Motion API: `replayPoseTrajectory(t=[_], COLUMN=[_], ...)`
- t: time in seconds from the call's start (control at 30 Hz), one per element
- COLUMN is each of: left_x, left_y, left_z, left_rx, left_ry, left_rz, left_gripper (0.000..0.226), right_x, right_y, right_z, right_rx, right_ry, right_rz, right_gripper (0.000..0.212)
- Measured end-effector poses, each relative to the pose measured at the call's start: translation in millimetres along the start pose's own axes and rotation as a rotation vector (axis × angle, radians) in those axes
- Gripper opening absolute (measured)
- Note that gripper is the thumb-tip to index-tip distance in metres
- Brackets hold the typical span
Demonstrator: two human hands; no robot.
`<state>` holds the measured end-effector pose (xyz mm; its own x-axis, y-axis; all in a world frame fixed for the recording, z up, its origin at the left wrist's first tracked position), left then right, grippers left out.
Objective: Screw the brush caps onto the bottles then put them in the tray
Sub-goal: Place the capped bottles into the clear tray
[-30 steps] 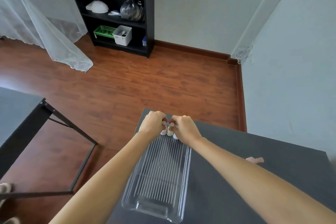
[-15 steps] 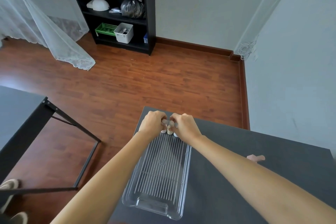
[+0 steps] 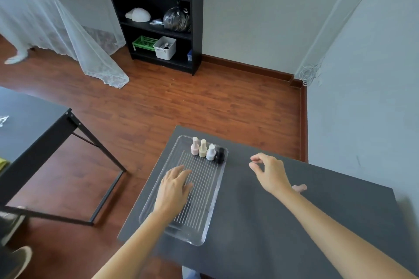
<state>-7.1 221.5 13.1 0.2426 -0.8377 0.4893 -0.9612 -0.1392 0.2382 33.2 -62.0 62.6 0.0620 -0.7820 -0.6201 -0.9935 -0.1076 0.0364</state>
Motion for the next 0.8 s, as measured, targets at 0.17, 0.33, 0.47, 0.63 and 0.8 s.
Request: replayPoseTrajectory(t=[0.17,0.33,0.47,0.63,0.8], left_x=[-32,-37,-32,-30,-30], left_y=[33,42,42,43,45], left_z=[40,49,50,50,47], left_rx=[0.001,0.020,0.031,0.029,0.026], left_ry=[-0.160,-0.258,-0.269,-0.299,-0.309], left_rz=[-0.027,-0.004,-0.024,-0.029,-0.035], left_gripper=[0.052,0.101,0.093,0.088,0.086], right_x=[57,94,106,83,10], right_y=[43,66,69,54,20], right_z=[-31,-48,-46,-42,-33], right_rx=[0.151,0.104,0.085,0.039,-0.018], right_ry=[0.139,0.095,0.050,0.089,0.032], right_rz=[0.172,0.288,0.263,0.148,-0.131], right_gripper=[0.022,0.027,0.021,0.014,0.012])
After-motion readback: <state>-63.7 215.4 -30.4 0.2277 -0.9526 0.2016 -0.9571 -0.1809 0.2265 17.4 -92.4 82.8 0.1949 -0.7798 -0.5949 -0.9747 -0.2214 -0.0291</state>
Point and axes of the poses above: each hand's wrist, its own y-axis away from the middle knuckle, its own z-axis out of the palm, x = y × z, the point moved 2 cm from there along -y, towards the middle knuckle, and after that the axes turned 13 degrees about -z, right-handed, at the moved point
